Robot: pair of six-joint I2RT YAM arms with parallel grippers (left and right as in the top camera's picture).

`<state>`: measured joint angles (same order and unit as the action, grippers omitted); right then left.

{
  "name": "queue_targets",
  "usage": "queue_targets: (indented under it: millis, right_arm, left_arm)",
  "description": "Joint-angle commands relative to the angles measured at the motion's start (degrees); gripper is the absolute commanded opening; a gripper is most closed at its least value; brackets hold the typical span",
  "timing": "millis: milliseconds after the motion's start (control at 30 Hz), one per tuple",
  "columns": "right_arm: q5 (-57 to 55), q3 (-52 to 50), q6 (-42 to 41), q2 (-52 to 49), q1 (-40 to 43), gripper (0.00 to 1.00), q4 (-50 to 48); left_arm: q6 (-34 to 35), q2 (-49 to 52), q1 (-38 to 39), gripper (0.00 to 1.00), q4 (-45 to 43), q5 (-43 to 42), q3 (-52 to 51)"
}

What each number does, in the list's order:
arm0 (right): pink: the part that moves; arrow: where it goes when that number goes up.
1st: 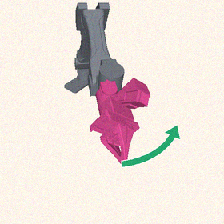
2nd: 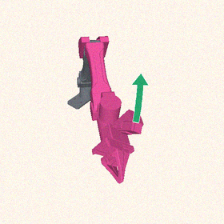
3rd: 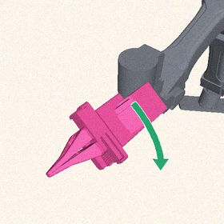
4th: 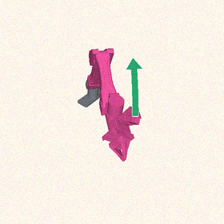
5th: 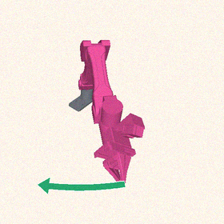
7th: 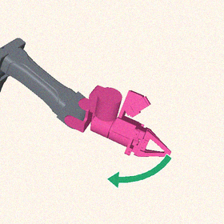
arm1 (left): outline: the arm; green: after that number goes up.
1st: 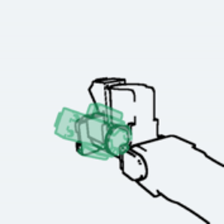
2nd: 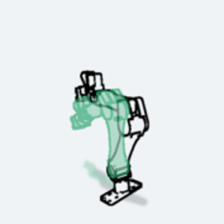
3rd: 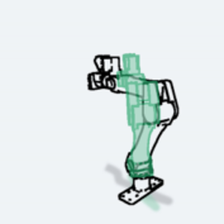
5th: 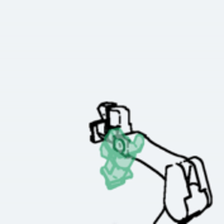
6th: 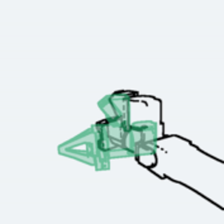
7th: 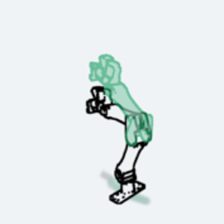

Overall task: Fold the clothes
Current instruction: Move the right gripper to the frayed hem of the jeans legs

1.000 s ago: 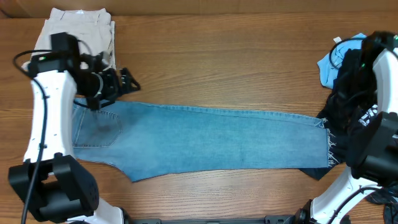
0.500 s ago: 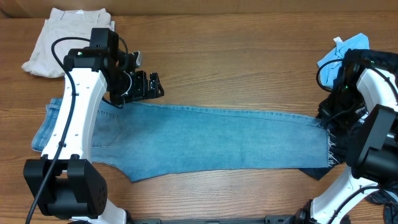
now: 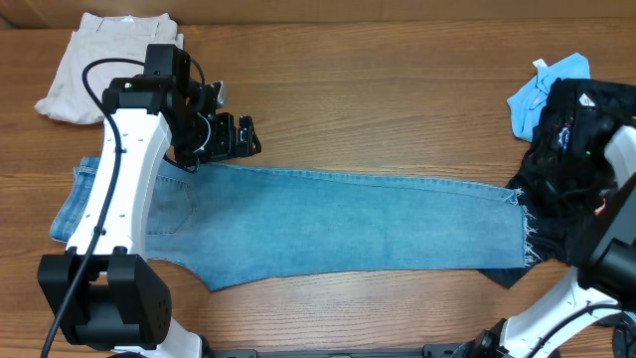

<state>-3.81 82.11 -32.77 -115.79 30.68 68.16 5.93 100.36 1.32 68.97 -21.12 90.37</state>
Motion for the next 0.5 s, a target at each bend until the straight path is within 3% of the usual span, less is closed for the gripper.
queue_targets:
  millis: [0, 167, 300, 467]
  right_arm:
    - [-0.81, -0.42, -0.48, 0.02, 1.16, 0.04, -0.68]
    - [2.82, -0.42, 0.33, 0.02, 1.55, 0.04, -1.46]
    - [10.64, -0.42, 6.51, 0.02, 0.46, 0.04, -2.60]
    - [9.11, -0.52, 7.69, 0.02, -2.36, 0.04, -4.76]
  left_arm:
    - [-0.81, -0.35, 0.22, 1.00, -0.26, 0.59, -0.28]
    - [-0.83, -0.35, 0.22, 1.00, -0.35, 0.81, -0.28]
    - [-0.81, -0.35, 0.22, 1.00, -1.11, 0.79, -0.28]
    - [-0.76, -0.35, 0.22, 1.00, -1.90, 0.76, -0.28]
